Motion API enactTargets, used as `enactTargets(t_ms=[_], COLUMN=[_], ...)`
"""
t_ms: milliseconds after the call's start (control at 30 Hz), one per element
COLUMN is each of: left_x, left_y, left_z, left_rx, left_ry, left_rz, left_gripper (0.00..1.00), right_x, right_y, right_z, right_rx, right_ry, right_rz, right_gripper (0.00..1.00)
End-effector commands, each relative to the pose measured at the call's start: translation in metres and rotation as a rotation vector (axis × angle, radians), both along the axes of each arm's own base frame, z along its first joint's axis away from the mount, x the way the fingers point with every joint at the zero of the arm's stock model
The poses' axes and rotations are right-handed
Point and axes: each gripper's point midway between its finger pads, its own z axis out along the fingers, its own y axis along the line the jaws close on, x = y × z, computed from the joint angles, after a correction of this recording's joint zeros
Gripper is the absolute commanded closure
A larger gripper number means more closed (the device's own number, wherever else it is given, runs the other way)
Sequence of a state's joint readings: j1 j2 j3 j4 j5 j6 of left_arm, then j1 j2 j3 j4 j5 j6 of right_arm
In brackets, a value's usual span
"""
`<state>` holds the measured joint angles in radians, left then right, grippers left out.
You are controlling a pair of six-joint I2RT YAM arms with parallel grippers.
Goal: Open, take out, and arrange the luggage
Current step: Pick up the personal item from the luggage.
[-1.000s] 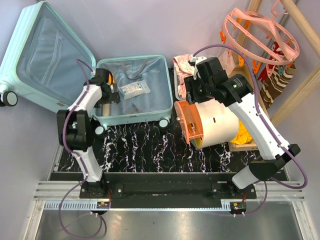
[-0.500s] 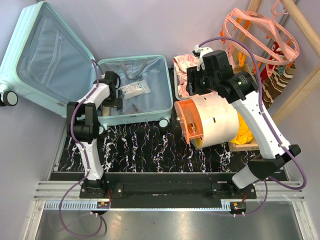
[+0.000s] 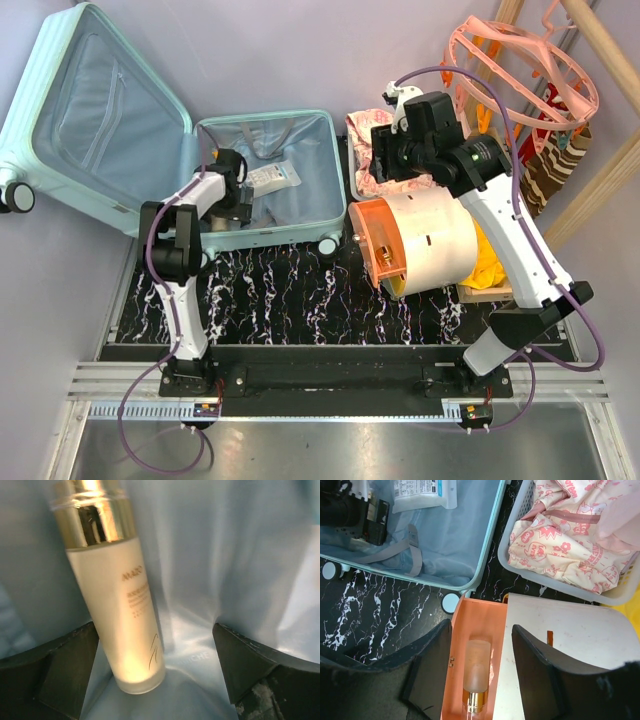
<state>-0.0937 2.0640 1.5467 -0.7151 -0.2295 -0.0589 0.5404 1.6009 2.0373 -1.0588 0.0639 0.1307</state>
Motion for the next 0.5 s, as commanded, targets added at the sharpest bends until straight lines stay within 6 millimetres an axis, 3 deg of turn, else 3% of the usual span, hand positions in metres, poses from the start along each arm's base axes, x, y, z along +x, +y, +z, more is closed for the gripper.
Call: enactTargets(t_ms=[0,67,133,300,467], left_x=[0.008,0.006,0.007,0.011,0.013], left_y=[-0.075,-0.093,-0.091,-0.068,-0.055], left_z=[0.005,0.005,0.005,-0.005,-0.008], left_rx=[-0.148,-0.158,-0.138,-0.124,-0.128], left_ry=[-0.05,-0.058,-0.067,-0.055,-0.048], left_rz=[-0.182,-0.201,-0.152,-0.056,-0.026], left_gripper=[0.01,0.01,0.01,0.06,0.22], right_x=[0.009,0.01,0.01,0.01,0.01], right_y=[0.005,0.006,0.006,0.005,0.005], right_z=[0.023,0.023,0.024,0.025,0.027], right_rx=[0.036,0.037,0.038,0.039,0.039], right_ry=[-0.07,-0.069,-0.072,-0.074,-0.079], right_rz=[0.018,0.019,0.018,0.014,0.014], right_gripper=[0.4,0.4,0.4,0.4,0.39])
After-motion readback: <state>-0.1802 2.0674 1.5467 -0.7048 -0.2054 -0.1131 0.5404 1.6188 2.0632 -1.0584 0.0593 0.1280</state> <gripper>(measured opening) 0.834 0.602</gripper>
